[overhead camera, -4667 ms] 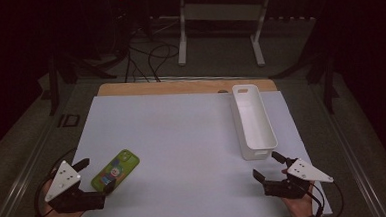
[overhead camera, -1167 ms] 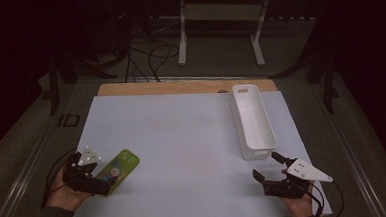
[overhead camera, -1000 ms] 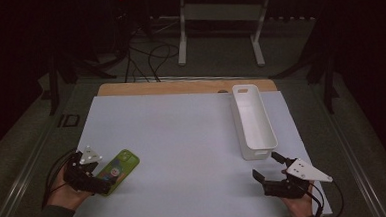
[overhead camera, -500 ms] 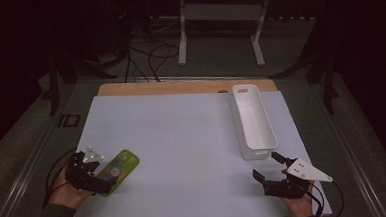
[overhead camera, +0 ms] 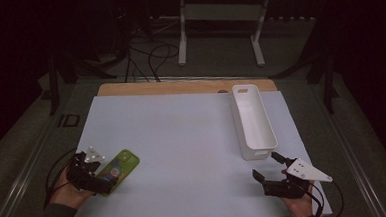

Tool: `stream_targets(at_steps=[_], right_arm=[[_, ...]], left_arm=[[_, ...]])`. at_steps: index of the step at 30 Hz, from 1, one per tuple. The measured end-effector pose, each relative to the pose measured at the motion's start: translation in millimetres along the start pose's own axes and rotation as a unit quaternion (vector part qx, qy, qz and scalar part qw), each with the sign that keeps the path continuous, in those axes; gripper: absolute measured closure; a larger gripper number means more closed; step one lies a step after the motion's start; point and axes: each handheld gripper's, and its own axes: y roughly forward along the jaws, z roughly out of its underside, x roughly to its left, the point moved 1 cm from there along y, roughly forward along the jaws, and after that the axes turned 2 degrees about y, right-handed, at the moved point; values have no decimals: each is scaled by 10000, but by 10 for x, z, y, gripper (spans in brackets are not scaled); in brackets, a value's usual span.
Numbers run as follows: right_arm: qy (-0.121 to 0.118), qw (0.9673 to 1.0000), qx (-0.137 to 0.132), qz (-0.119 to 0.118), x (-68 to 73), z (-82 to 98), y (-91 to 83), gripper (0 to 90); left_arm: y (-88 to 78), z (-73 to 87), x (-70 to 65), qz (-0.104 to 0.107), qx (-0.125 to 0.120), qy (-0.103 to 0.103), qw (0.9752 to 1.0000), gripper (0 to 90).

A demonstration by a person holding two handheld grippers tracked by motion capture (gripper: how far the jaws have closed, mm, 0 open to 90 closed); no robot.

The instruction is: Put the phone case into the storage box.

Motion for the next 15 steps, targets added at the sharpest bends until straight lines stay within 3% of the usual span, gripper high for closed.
stream_targets(at_steps=[15], right_arm=[[-5,10000,2,-5,3,2,5,79]], left_arm=[[71,13,18,-5,67,-33,10000,0]])
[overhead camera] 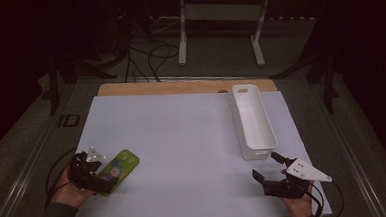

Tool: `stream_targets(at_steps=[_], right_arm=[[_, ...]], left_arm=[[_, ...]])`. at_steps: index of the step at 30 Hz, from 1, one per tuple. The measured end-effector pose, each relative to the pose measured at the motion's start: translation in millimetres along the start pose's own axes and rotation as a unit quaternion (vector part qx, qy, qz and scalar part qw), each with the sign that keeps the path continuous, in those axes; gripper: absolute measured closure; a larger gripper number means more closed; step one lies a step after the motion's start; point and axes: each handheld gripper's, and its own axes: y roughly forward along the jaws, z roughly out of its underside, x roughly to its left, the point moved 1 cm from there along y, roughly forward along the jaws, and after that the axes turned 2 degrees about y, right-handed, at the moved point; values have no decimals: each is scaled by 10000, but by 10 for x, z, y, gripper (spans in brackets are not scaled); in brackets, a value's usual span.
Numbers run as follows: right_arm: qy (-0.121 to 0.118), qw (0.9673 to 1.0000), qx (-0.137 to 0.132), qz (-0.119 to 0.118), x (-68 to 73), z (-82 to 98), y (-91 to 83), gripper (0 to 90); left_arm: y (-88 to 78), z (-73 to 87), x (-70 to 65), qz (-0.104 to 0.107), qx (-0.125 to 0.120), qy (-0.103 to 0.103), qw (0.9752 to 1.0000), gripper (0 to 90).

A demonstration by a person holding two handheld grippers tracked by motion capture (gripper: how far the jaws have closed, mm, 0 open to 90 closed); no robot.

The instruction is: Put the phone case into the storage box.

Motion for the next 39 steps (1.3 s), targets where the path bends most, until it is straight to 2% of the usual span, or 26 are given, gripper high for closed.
stream_targets(at_steps=[20,39], right_arm=[[0,10000,-5,21,-4,1,1,79],[16,10000,-8,45,-8,1,-4,79]], left_arm=[[108,-3,-4,-1,176,16,9998,0],[165,10,-3,64,214,-46,9997,0]])
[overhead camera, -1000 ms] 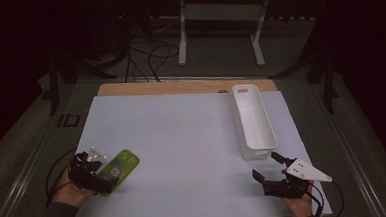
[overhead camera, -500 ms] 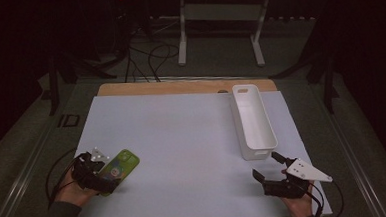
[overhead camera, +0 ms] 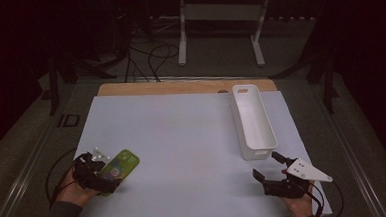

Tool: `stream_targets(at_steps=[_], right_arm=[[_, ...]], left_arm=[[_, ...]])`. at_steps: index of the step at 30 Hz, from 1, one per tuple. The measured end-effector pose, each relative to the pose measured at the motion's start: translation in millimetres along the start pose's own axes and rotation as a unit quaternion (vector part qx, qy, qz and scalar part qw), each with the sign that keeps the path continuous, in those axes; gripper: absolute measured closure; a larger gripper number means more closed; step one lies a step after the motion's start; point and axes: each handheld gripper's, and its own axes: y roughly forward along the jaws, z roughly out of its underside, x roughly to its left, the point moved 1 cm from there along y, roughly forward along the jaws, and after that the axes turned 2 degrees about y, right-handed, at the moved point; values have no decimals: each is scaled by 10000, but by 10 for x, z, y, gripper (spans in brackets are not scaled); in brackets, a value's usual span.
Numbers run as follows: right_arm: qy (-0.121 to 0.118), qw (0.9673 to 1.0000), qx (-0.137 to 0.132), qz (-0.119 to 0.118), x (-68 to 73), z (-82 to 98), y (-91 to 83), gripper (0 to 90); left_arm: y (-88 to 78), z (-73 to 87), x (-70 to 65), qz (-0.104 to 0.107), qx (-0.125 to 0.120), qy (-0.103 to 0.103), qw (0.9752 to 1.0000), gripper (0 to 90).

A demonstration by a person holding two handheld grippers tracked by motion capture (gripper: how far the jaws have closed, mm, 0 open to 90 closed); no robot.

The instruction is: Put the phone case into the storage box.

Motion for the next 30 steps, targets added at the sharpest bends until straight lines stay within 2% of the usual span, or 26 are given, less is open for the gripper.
stream_targets(at_steps=[11,30], right_arm=[[9,10000,0,11,0,0,-1,79],[6,10000,-1,28,-3,0,-1,79]], left_arm=[[34,11,2,-1,29,-60,10000,0],[70,18,-12,40,72,-33,10000,0]])
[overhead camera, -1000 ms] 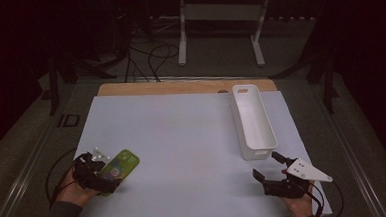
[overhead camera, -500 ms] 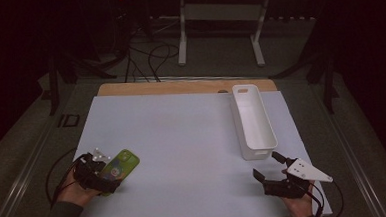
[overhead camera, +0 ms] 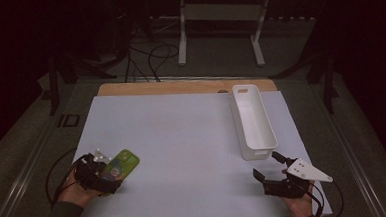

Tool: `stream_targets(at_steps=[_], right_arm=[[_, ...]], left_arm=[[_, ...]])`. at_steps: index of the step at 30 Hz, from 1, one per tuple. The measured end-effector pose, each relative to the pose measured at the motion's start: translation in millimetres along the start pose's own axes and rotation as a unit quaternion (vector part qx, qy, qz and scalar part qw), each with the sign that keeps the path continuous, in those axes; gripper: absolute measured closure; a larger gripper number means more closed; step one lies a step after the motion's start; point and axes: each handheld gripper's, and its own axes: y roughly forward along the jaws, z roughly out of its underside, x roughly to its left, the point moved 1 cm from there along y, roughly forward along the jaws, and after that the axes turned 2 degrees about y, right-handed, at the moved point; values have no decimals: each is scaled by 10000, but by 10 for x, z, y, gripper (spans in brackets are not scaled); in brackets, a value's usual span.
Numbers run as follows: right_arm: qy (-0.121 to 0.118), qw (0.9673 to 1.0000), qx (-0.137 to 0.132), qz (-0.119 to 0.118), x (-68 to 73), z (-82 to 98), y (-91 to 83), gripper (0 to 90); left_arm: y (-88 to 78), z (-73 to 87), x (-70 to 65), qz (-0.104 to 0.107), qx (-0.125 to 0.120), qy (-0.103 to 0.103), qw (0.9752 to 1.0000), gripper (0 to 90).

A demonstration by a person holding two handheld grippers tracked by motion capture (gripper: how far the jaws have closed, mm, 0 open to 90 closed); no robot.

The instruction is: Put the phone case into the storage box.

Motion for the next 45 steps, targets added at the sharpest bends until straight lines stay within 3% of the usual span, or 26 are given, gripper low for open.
stream_targets(at_steps=[3,14,29,45], right_arm=[[-9,10000,2,-3,0,1,1,79],[-7,10000,19,6,-4,5,8,79],[0,10000,15,12,-4,4,5,79],[-9,10000,13,11,-2,4,8,79]], left_arm=[[10,-4,-13,-70,9,23,10000,0],[47,-13,-45,0,102,76,9999,0],[45,12,-13,111,70,-2,9999,145],[51,17,7,208,61,-23,9998,160]])
